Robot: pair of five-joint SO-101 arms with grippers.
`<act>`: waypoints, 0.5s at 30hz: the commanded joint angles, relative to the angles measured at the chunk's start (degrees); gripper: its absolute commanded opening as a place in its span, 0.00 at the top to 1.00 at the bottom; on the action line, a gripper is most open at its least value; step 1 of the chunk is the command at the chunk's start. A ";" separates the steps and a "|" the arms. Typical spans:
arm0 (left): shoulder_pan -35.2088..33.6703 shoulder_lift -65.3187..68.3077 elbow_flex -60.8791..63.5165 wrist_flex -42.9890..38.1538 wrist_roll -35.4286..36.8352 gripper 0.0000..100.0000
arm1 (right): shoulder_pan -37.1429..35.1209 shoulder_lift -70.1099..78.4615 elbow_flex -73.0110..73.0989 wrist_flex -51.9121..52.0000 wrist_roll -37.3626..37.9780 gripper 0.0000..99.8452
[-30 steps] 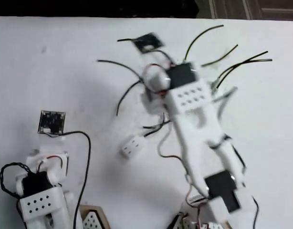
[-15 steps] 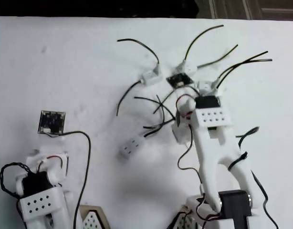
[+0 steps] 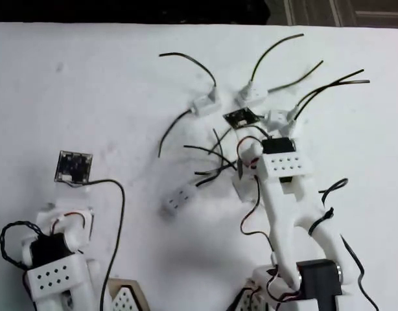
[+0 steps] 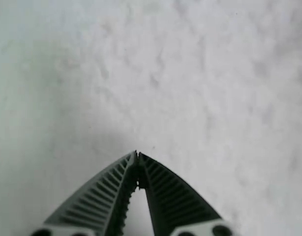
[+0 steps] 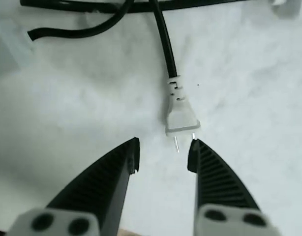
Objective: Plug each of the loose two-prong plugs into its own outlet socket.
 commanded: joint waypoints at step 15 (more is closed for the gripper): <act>-0.22 -0.66 -0.18 -0.44 -0.53 0.97 | 8.57 12.26 -7.65 -5.49 7.82 0.84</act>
